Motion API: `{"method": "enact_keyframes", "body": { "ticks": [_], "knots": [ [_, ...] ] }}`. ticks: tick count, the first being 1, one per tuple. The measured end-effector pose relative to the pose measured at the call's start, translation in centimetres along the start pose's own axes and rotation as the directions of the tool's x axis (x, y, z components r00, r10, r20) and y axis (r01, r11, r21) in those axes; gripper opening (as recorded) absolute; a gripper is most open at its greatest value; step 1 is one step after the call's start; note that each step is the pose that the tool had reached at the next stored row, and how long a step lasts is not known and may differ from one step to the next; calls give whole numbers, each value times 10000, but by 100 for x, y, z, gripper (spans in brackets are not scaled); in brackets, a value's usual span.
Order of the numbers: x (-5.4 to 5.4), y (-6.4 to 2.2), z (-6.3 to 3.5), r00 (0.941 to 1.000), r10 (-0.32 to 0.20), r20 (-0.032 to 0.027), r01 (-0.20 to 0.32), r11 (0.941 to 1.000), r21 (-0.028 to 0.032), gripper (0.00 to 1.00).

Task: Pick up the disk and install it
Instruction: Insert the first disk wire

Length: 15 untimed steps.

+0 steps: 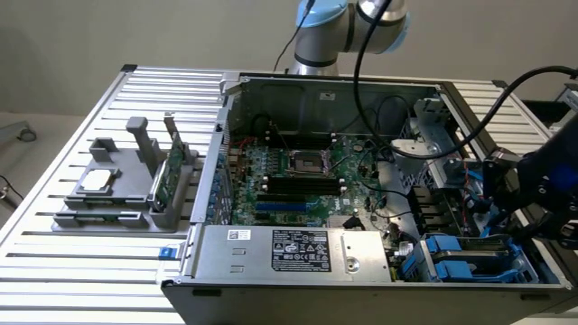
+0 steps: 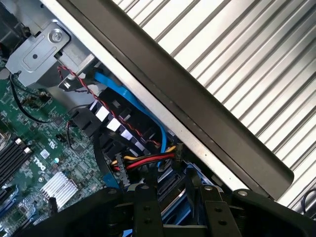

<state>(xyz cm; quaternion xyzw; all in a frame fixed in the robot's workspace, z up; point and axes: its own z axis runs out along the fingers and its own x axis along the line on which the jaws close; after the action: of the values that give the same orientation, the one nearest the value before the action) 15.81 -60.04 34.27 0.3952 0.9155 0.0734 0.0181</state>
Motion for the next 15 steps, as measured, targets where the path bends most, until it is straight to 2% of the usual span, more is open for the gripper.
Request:
{"method": "enact_keyframes", "body": {
  "ticks": [15],
  "knots": [
    [-30, 24, 47, 9999, 128, 12, -128, 9999, 4, 36]
  ]
}}
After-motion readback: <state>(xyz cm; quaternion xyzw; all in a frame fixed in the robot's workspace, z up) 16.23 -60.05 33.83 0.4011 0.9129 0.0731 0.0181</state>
